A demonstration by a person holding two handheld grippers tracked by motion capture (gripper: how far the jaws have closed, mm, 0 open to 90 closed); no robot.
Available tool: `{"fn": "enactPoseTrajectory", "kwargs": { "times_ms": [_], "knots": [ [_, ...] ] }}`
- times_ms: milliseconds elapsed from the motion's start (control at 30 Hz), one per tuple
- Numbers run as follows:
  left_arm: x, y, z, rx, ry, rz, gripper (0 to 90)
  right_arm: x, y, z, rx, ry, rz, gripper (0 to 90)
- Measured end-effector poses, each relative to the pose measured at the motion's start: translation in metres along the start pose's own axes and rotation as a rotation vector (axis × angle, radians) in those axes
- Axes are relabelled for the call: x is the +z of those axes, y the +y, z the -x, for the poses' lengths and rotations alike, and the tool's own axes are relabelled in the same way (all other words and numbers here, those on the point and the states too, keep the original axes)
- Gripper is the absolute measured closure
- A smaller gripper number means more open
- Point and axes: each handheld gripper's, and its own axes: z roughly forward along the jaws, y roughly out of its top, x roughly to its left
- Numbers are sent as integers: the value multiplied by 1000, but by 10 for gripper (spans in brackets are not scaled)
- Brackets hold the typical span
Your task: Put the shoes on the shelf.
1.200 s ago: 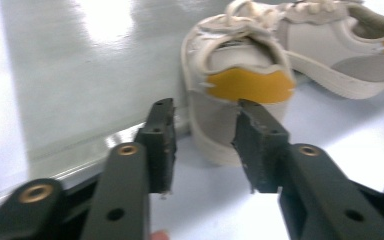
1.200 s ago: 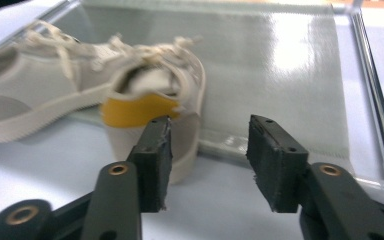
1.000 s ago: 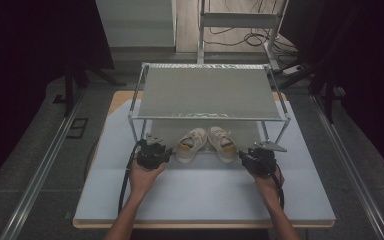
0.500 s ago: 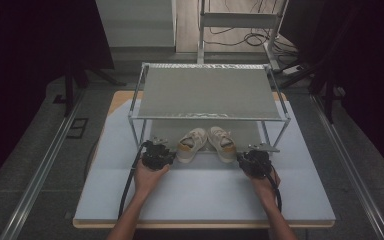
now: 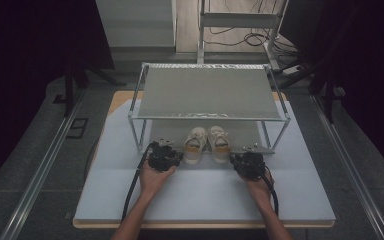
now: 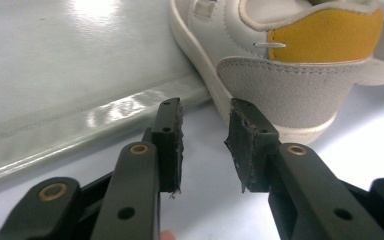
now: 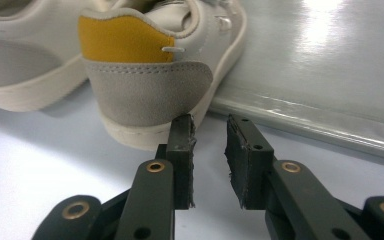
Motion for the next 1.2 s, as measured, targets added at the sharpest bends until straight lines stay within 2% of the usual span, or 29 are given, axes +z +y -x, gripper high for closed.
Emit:
{"fn": "enactPoseTrajectory", "kwargs": {
  "times_ms": [300,433,533,767,1000,1067,1200],
  "knots": [
    [8,4,17,23,-26,-12,648,6,2,-12,-21,28,-3,718],
    [9,4,18,27,-13,-11,602,6,2,-12,-20,29,-5,696],
    [6,2,16,18,-38,-5,532,2,0,-13,-21,37,2,692],
    [-2,2,23,46,-46,11,521,-10,0,-22,-46,74,26,721],
    [-5,8,34,77,-56,6,472,-5,4,-34,-79,101,21,771],
    [-5,9,36,86,-53,10,479,-3,6,-36,-84,100,21,776],
    [-5,10,38,92,-36,16,587,-2,8,-36,-88,96,21,787]
  ]
}}
